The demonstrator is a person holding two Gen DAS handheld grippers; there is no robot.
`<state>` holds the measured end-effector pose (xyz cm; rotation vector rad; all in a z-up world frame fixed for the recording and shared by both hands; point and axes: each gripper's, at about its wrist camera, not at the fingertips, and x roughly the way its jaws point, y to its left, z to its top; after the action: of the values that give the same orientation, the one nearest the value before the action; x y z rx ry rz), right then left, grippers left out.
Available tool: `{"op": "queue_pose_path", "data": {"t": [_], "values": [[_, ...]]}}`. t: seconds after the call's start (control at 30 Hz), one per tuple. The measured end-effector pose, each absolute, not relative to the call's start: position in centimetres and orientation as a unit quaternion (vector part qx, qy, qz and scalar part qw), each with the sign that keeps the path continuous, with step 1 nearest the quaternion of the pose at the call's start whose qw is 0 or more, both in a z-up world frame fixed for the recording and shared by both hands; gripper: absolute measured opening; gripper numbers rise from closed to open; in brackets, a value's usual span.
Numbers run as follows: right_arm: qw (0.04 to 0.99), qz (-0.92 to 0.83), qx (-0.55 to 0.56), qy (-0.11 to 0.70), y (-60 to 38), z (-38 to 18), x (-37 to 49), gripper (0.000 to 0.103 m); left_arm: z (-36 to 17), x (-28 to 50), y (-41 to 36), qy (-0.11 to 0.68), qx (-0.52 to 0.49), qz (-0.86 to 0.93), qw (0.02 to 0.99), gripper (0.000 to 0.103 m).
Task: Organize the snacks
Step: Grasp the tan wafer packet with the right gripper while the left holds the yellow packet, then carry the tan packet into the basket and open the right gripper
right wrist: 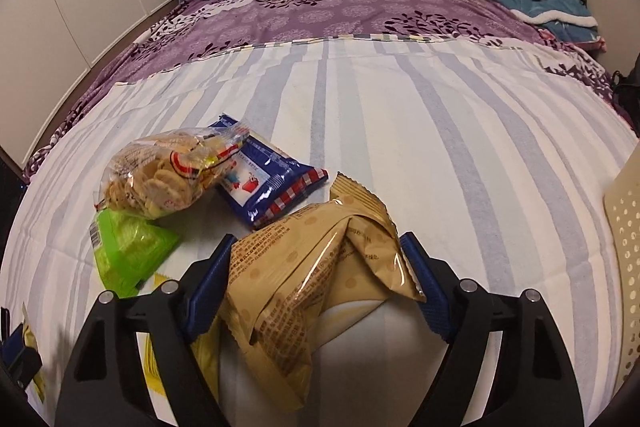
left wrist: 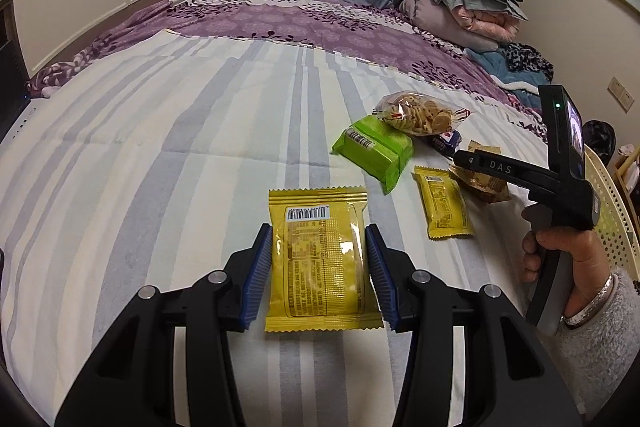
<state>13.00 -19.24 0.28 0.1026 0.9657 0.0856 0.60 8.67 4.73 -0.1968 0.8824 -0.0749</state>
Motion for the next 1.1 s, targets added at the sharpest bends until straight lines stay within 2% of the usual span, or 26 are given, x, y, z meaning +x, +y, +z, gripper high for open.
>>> {"op": "queue_pose_path", "data": {"t": [0.7,1.1], "values": [[0.914,0.064,0.098,0.389,-23.9,6.6,6.5,0.074,7.6,0.2,5.3,0.405,-0.064,-0.059,0.91,0.048],[0.939,0.006,0.116,0.322,-31.5,11.5,1.3,0.074,9.7,-0.6,2.7,0.39,-0.04,-0.077,0.917,0.048]]}}
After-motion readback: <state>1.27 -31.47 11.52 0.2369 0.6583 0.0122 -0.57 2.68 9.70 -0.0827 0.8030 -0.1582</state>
